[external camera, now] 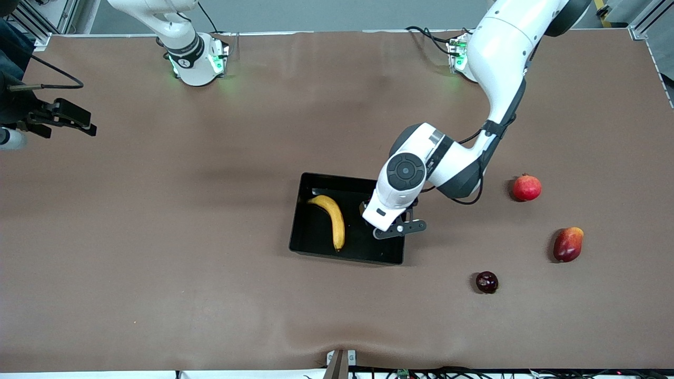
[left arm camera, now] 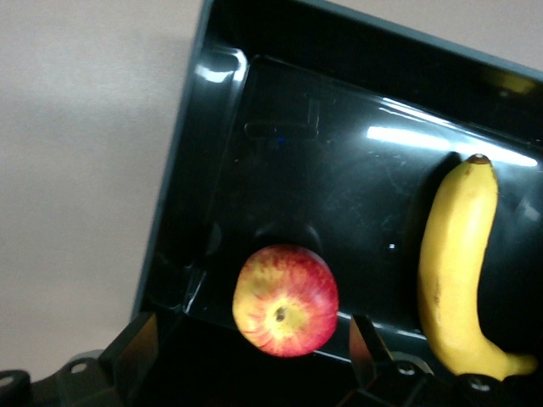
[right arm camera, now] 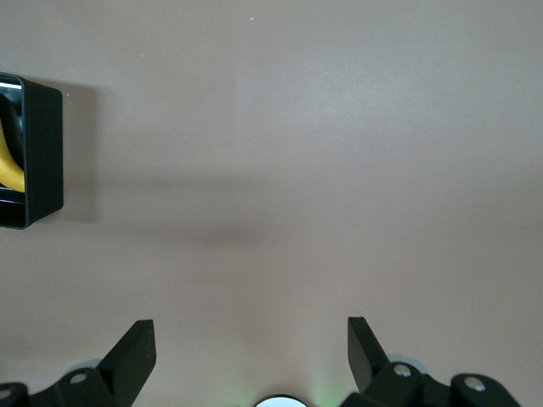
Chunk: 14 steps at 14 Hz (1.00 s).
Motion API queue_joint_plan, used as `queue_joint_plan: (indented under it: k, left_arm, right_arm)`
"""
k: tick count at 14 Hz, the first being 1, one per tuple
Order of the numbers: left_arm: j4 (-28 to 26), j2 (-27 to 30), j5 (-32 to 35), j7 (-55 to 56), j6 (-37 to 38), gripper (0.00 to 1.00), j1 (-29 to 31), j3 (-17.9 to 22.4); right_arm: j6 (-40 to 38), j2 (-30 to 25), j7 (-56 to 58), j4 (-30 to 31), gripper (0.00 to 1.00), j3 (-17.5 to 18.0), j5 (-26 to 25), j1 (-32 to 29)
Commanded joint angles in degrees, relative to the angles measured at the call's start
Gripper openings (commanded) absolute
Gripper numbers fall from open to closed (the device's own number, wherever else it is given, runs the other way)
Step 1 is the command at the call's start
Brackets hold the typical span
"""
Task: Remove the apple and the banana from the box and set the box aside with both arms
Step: 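Lower the left gripper and close it on the apple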
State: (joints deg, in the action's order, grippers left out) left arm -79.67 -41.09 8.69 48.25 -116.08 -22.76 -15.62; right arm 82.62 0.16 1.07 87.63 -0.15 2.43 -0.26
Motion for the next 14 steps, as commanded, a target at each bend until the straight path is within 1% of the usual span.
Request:
queue_joint_plan:
  k: [1,6,8,11,14]
  left_arm:
    - [1.7,-1.4,1.5,1.1,-0.8,1.0,-1.8,1.1]
    - [1.7,-4.9,1.6,2.3,-3.5,1.0,-5.2,3.0]
    - [1.6,-5.8,1.6,2.4,-4.0,1.0,-5.4,3.7]
    - [1.4,-6.5,3.5,2.5,-4.4,1.0,-5.9,3.7]
    - [1.4,-6.9,3.5,2.6,-4.4,1.0,-6.0,3.7]
  right_arm:
    - [-0.3,0.4,0.4,-0.9,1.0,0.1,0.8,-0.2]
    - [-0.3,0.4,0.4,-0.9,1.0,0.1,0.8,-0.2]
    - [-0.3,0.4,0.4,-0.9,1.0,0.1,0.7,-0.3]
    - [-0.8,0.3,0.4,-1.0,1.0,0.1,0.6,-0.6]
    - [-1.1,0.2,0.4,-0.9,1.0,0.0,0.6,-0.7]
